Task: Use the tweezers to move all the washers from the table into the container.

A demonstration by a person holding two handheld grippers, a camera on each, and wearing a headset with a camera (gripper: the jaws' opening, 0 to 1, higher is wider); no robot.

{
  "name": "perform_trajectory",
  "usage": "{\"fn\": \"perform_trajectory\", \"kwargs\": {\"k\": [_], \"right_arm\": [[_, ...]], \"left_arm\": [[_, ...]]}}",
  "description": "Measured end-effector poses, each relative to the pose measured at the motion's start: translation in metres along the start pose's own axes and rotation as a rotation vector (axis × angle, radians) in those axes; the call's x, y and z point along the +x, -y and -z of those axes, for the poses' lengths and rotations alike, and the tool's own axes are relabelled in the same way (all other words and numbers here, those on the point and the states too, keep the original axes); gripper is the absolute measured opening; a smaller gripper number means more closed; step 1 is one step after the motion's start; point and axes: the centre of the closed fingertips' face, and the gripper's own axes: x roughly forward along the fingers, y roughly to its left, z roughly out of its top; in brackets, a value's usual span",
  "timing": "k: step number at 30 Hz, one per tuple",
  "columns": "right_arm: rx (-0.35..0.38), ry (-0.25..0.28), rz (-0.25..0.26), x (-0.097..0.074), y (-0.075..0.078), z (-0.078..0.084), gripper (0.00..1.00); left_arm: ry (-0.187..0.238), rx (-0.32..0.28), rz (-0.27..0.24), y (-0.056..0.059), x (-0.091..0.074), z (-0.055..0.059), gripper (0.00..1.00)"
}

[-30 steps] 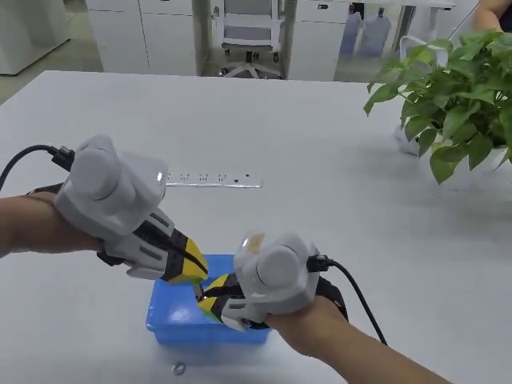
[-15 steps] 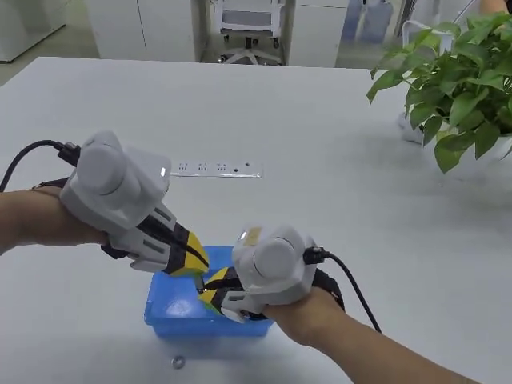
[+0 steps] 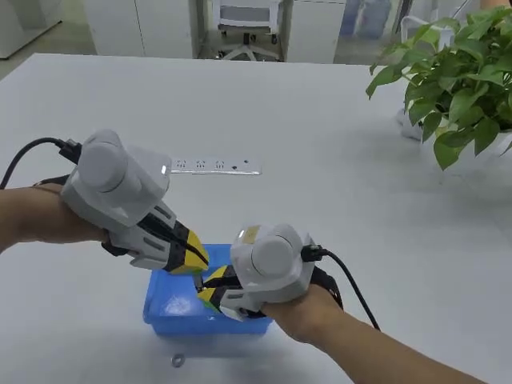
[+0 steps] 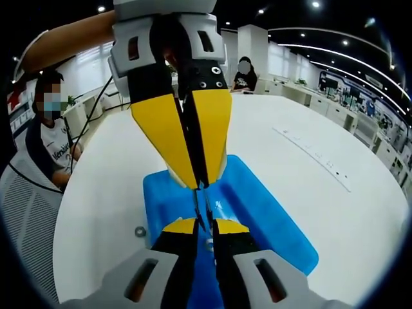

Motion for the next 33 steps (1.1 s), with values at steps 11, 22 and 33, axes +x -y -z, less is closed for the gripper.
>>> {"fn": "perform_trajectory", "kwargs": {"k": [11, 22, 33], "right_arm": [[-0.016, 0.006, 0.004, -0.008, -0.005, -0.006, 0.11], [-0.031, 0.023, 0.004, -0.016, -0.013, -0.015, 0.11], [-0.053, 0.046, -0.003, -0.023, -0.024, -0.025, 0.14]], "left_arm": [[-0.001, 0.009, -0.005, 0.006, -0.006, -0.007, 0.05], [-0.007, 0.023, -0.016, 0.014, -0.015, -0.016, 0.05], [-0.009, 0.035, -0.024, 0.026, -0.024, -0.025, 0.05]]}}
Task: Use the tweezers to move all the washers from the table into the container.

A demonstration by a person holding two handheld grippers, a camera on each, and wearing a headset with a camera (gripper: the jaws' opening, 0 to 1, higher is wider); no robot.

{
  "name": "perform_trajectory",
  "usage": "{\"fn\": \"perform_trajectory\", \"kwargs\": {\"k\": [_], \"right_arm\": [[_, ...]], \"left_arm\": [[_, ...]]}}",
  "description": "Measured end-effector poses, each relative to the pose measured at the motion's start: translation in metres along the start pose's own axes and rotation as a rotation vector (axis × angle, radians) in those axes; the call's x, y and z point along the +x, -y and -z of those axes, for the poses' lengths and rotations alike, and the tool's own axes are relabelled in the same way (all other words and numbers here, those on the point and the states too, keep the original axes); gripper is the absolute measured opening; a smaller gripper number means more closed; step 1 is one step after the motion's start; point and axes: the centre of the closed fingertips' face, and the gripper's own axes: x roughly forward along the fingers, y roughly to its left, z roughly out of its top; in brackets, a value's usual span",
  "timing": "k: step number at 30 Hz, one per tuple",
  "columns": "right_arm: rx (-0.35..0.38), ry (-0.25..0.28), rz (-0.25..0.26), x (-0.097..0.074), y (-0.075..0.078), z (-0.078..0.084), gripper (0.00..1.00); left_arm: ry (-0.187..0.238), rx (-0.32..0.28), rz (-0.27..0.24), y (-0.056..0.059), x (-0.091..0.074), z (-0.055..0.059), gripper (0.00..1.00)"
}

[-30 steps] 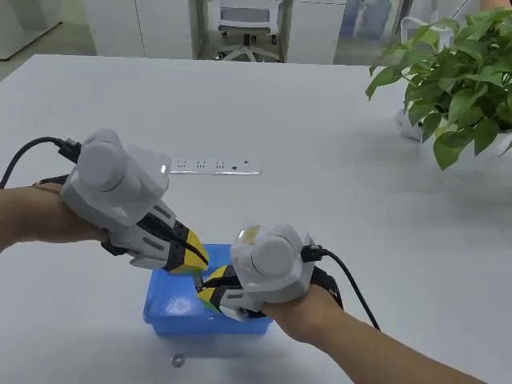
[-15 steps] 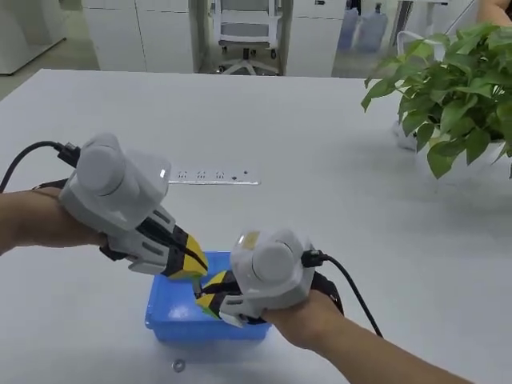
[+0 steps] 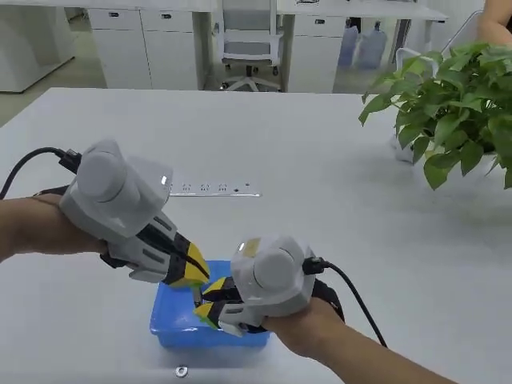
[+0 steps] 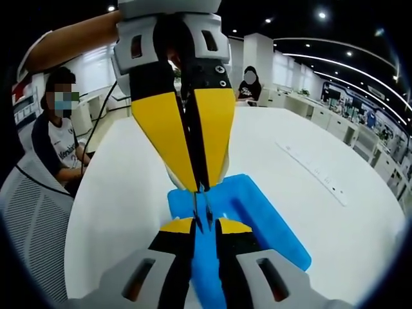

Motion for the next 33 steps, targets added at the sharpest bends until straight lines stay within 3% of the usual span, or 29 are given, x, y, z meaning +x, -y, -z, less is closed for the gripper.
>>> {"fn": "perform_trajectory", "kwargs": {"k": [19, 33], "right_arm": [[-0.049, 0.031, -0.039, -0.007, -0.027, -0.016, 0.11], [-0.086, 0.009, -0.069, -0.003, -0.049, -0.013, 0.11]], "left_arm": [[0.005, 0.016, -0.022, 0.022, -0.015, -0.009, 0.05], [0.01, -0.001, -0.031, 0.044, -0.018, 0.0, 0.05]]}}
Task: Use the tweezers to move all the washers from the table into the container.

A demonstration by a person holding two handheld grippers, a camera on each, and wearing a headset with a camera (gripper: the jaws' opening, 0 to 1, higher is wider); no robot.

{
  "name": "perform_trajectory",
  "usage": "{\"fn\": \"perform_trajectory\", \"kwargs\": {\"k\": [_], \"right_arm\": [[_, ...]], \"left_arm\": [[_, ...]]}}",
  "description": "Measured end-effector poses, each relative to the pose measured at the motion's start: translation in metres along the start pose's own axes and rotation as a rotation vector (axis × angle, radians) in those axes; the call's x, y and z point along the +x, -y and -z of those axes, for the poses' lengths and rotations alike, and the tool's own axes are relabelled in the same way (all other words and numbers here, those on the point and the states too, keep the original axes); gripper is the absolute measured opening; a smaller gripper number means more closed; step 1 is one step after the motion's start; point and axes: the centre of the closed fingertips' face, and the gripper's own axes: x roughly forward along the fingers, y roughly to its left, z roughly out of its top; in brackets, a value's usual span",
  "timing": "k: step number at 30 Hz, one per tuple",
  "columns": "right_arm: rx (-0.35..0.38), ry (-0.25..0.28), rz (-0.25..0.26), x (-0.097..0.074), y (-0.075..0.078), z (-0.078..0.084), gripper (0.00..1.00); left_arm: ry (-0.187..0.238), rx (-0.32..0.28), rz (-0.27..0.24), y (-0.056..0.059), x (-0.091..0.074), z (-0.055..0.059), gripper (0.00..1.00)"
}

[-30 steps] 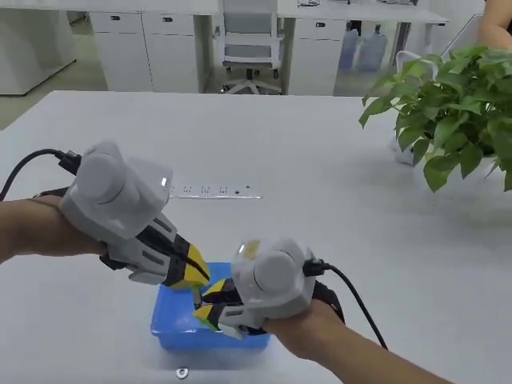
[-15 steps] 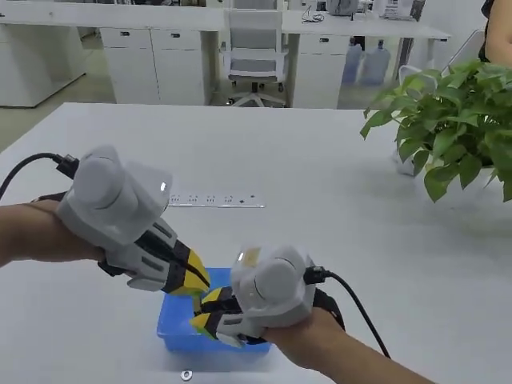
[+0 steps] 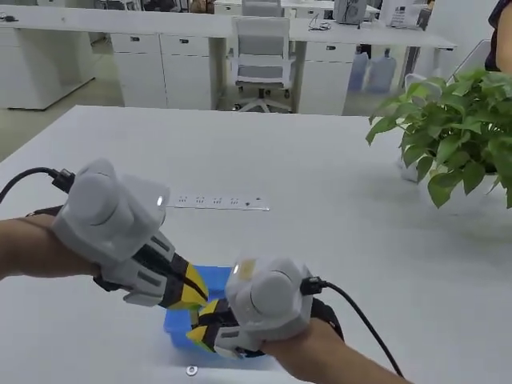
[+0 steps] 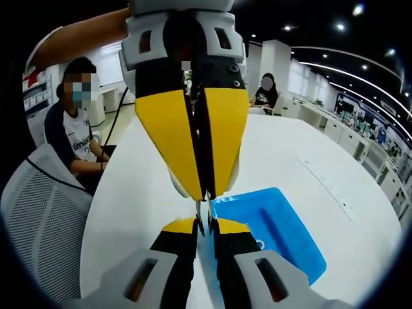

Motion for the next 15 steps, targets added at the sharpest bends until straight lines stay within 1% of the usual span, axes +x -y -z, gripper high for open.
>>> {"fn": "perform_trajectory", "kwargs": {"k": [8, 15], "right_arm": [[-0.002, -0.006, -0.015, 0.006, -0.009, 0.006, 0.11], [-0.004, -0.017, -0.024, 0.01, -0.013, 0.014, 0.11]], "left_arm": [[-0.003, -0.016, 0.004, 0.006, 0.003, 0.009, 0.05], [0.002, -0.028, 0.011, 0.01, 0.008, 0.015, 0.05]]}}
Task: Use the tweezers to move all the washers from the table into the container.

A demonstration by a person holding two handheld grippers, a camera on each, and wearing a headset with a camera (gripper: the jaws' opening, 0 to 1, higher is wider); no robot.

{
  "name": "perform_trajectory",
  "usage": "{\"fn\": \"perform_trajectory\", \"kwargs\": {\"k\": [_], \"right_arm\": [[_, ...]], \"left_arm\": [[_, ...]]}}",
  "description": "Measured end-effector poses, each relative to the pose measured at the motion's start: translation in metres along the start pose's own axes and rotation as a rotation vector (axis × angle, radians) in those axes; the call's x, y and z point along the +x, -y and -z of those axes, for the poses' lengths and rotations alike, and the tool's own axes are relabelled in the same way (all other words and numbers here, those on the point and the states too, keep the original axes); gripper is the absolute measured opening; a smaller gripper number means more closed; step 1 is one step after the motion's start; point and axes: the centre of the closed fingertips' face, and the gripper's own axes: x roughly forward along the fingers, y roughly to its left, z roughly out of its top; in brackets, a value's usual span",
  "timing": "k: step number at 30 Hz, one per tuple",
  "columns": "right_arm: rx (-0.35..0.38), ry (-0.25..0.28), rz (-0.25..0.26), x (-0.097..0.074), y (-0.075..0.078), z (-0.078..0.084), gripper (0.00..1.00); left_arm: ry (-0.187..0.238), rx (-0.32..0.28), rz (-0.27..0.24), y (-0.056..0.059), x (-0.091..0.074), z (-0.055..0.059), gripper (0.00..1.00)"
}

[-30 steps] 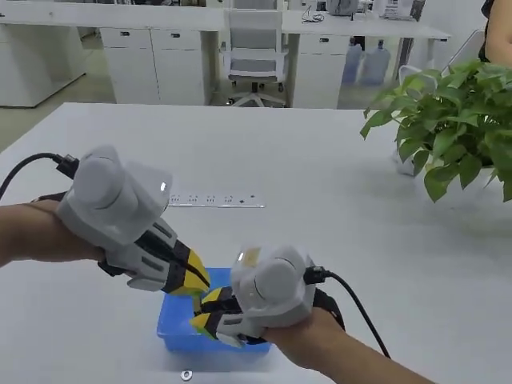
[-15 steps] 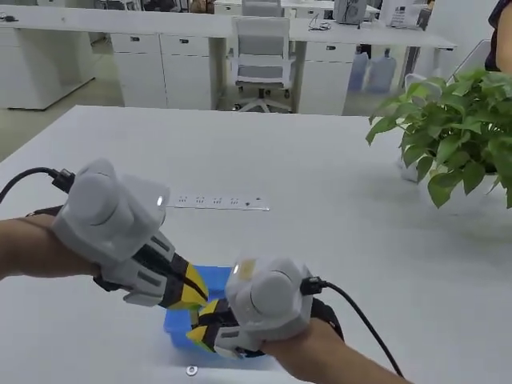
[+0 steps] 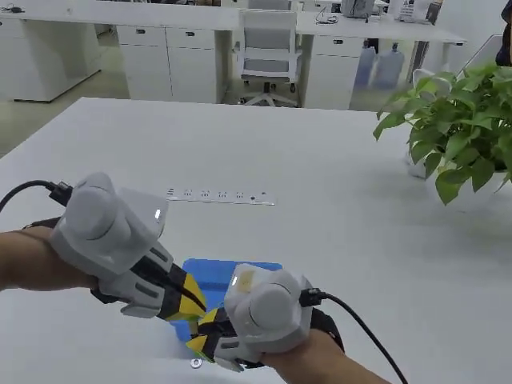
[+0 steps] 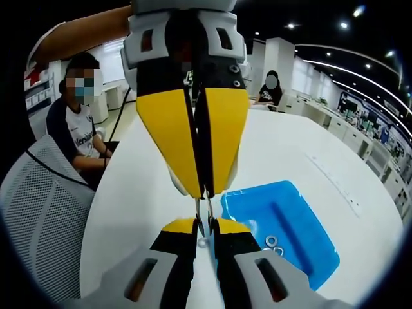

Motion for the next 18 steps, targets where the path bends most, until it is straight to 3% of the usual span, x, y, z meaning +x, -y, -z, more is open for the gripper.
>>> {"fn": "perform_trajectory", "kwargs": {"k": [18], "right_arm": [[-0.002, -0.01, -0.019, 0.013, -0.009, 0.016, 0.12]], "left_arm": [[0.014, -0.05, 0.01, 0.005, 0.011, 0.017, 0.05]]}}
